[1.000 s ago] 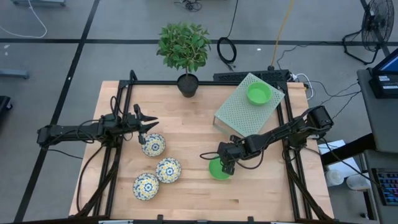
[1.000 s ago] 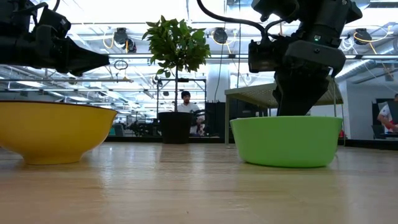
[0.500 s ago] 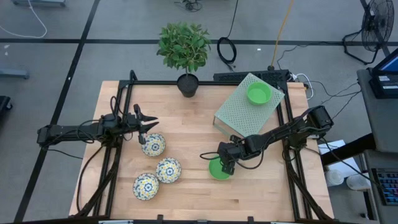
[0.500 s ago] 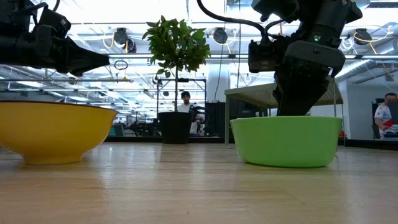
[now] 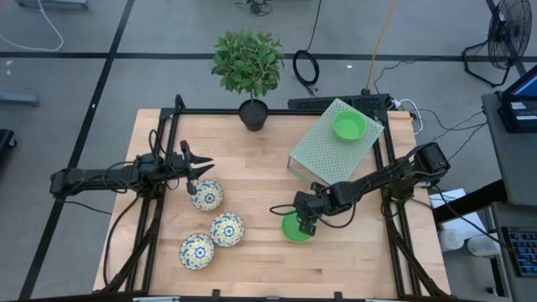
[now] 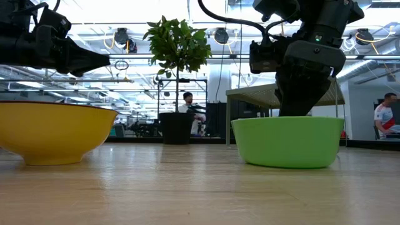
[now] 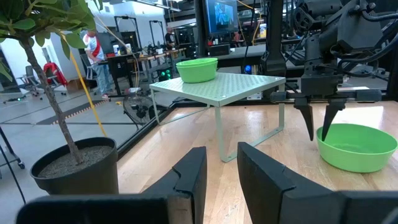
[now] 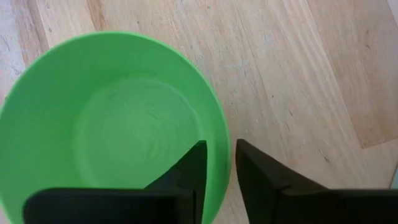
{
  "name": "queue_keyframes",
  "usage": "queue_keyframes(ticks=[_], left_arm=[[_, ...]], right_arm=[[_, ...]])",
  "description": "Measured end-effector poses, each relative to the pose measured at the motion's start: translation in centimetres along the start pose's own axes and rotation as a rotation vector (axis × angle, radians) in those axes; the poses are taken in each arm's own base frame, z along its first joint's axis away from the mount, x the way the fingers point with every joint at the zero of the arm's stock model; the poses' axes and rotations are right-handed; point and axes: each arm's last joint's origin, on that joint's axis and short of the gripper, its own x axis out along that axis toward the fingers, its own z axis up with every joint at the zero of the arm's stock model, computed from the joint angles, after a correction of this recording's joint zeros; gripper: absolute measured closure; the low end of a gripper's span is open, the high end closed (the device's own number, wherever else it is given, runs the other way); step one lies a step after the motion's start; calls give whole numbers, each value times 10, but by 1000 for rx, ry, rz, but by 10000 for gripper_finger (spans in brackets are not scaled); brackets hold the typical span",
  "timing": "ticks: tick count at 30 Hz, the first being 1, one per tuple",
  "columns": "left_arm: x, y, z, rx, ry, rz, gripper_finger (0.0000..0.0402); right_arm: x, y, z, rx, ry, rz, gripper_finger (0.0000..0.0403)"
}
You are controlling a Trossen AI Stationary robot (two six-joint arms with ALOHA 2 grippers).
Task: Pick & Place Mini bowls
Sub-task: Stack the green bowl on the green bowls on the shelf
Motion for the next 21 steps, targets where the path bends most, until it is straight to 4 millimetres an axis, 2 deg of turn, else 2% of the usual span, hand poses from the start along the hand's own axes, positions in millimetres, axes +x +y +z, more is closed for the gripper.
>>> queue_keyframes(ticks=[21], left_arm=[[0, 0, 0, 0, 0, 0, 309]], right_arm=[[0, 0, 0, -13, 0, 1, 388]])
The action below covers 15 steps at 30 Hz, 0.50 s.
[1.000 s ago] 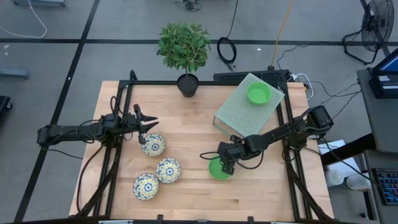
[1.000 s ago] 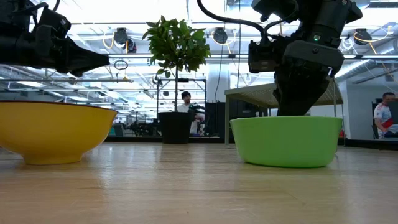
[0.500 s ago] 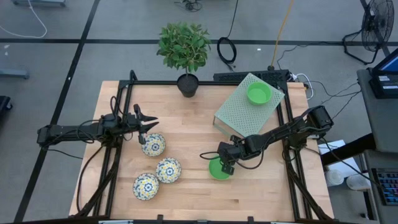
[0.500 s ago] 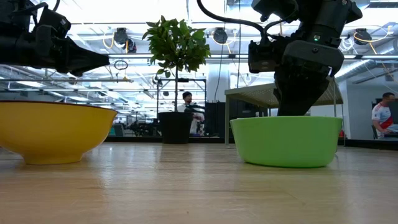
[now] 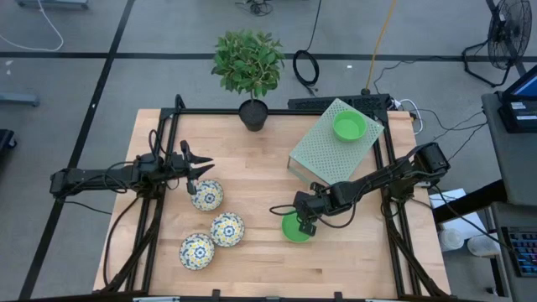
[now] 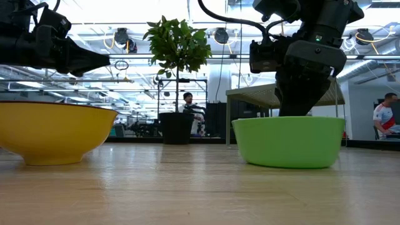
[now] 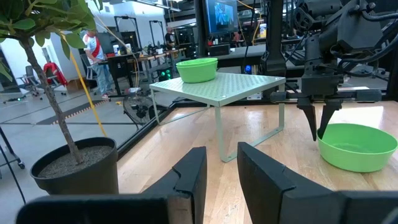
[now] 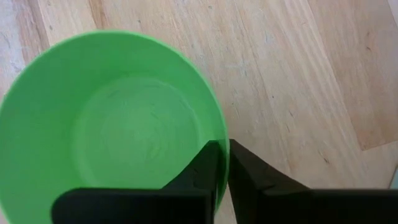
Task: Pick & Place Mini bowls
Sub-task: Stack the green bowl on the green bowls on the shelf
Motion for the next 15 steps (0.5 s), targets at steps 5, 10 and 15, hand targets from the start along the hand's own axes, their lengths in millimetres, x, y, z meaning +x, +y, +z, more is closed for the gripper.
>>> queue_keyframes(ticks=[5, 10, 15], left_arm=[[0, 0, 0, 0, 0, 0, 309], [0, 0, 0, 0, 0, 0, 309], [0, 0, 0, 0, 0, 0, 309]], right_arm=[[0, 0, 1, 2, -3, 3, 397], [0, 0, 1, -6, -3, 1, 400], [0, 0, 1, -24, -4, -2, 401]])
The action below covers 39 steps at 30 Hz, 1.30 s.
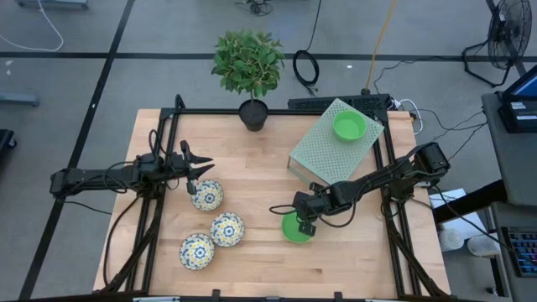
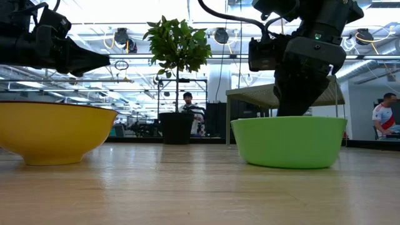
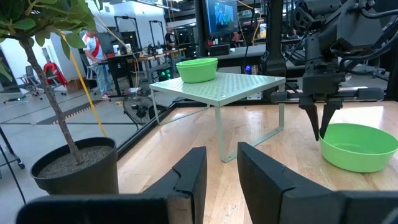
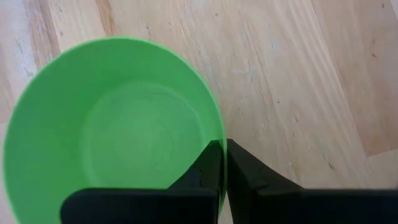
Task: Pick & Place Mini bowls
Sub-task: Stack the green bowl on the green bowls on the shelf
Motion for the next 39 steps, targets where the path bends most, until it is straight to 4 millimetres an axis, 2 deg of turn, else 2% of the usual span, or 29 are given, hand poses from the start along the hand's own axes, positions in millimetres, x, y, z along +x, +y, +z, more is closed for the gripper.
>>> queue_keyframes(ticks=[19, 39], left_arm=[[0, 0, 0, 0, 0, 0, 309], [0, 0, 0, 0, 0, 0, 309]], right_arm=[[0, 3, 6, -71, -75, 13, 402], [0, 3, 7, -118, -81, 17, 403]])
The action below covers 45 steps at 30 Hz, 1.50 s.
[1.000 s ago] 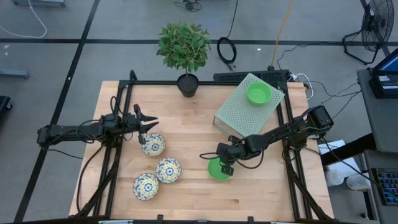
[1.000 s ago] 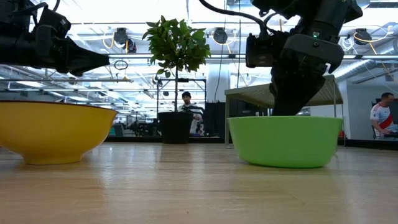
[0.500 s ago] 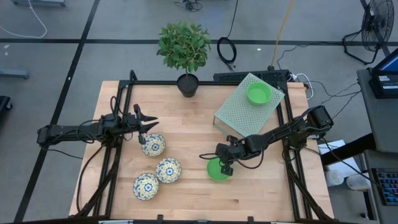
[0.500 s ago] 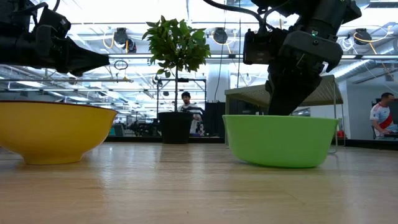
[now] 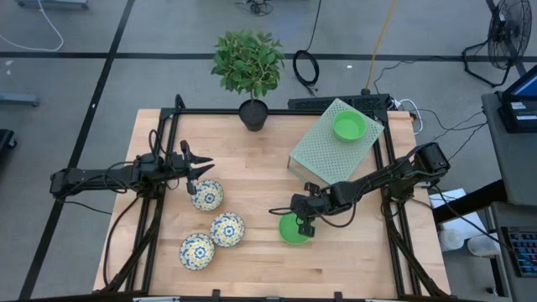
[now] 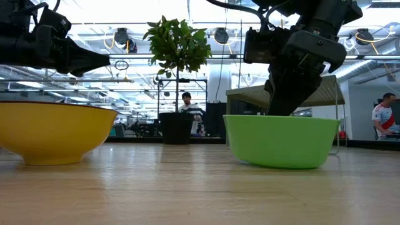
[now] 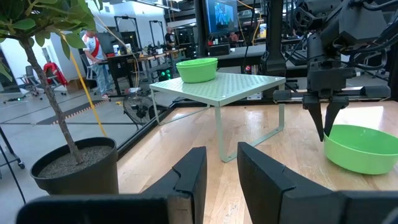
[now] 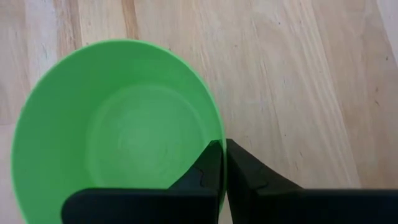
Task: Pick & Place Mini bowls
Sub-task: Stack the green bowl on the green bowls on the shelf
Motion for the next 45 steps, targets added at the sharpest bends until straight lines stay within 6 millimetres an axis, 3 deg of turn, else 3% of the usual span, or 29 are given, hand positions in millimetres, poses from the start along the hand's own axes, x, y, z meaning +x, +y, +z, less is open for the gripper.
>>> queue_keyframes(ticks=[9, 32, 37, 45], left_arm=[[0, 0, 0, 0, 0, 0, 309], [0, 0, 0, 0, 0, -1, 309], [0, 0, 0, 0, 0, 0, 309], [0, 0, 0, 0, 0, 0, 309]], right_arm=[[-4, 1, 4, -31, -35, 17, 403], [-107, -12, 20, -75, -347, 123, 402], [-121, -19, 22, -76, -395, 122, 402], [-127, -38, 25, -29, -405, 78, 402]])
